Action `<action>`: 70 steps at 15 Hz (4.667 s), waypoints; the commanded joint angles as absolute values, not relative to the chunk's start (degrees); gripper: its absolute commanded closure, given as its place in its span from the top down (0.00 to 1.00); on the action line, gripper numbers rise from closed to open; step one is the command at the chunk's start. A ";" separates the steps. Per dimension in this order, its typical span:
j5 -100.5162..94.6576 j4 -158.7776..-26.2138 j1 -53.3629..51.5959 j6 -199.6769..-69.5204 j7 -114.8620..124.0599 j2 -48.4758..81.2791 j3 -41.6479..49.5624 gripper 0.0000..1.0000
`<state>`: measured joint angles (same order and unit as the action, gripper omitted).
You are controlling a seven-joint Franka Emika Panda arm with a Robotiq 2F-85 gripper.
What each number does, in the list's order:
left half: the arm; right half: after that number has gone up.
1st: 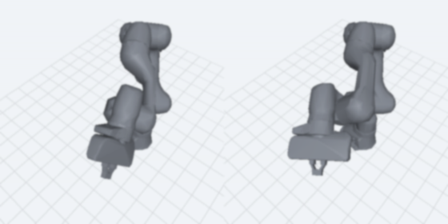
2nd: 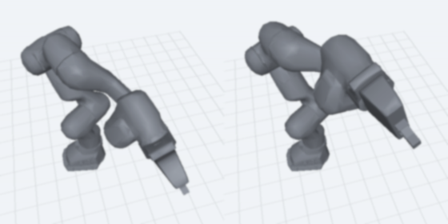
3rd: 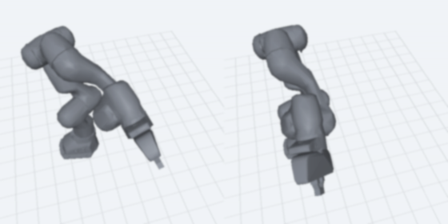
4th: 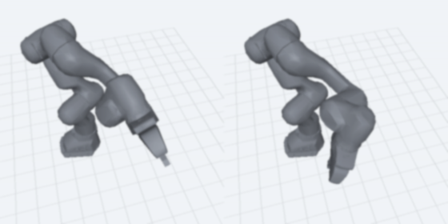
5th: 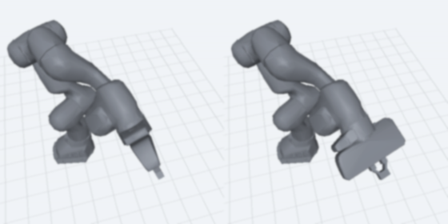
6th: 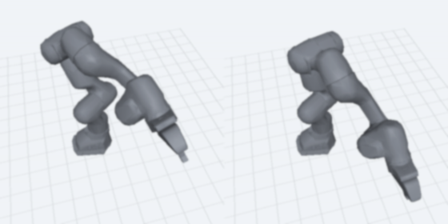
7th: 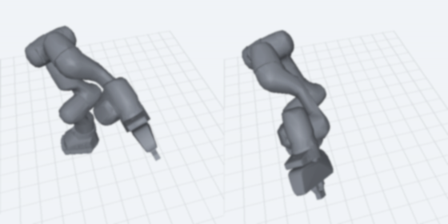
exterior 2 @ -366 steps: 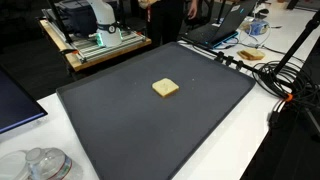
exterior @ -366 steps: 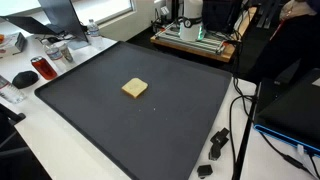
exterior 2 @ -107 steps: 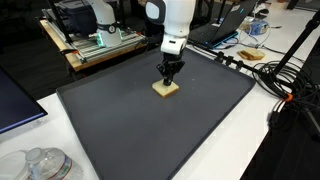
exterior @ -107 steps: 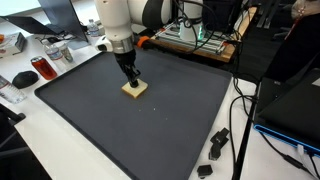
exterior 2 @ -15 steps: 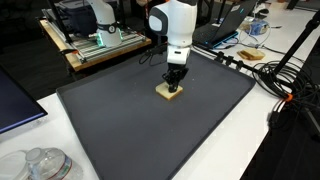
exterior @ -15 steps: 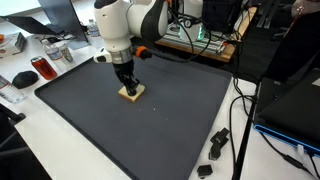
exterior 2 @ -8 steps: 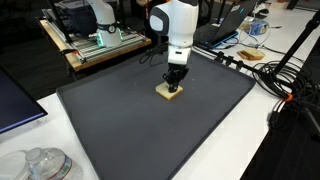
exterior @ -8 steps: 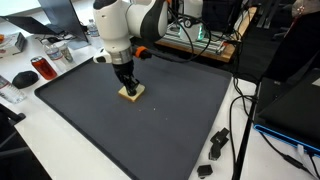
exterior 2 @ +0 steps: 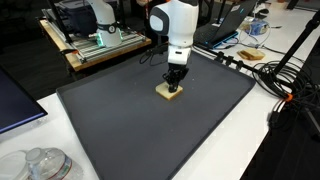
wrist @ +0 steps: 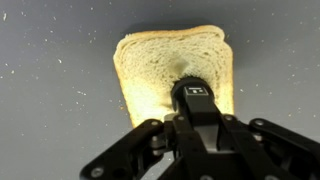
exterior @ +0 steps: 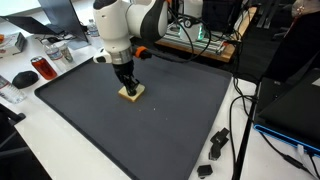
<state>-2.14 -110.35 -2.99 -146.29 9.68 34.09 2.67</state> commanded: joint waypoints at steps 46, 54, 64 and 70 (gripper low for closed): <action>-21.13 -106.38 -16.55 -135.62 33.19 27.53 6.27 0.05; -21.39 -103.22 -17.95 -131.37 38.04 30.65 5.37 0.22; -27.76 -100.27 -21.95 -127.52 50.69 32.40 8.56 0.05; -36.87 -95.62 -25.36 -116.88 60.61 34.93 7.49 0.05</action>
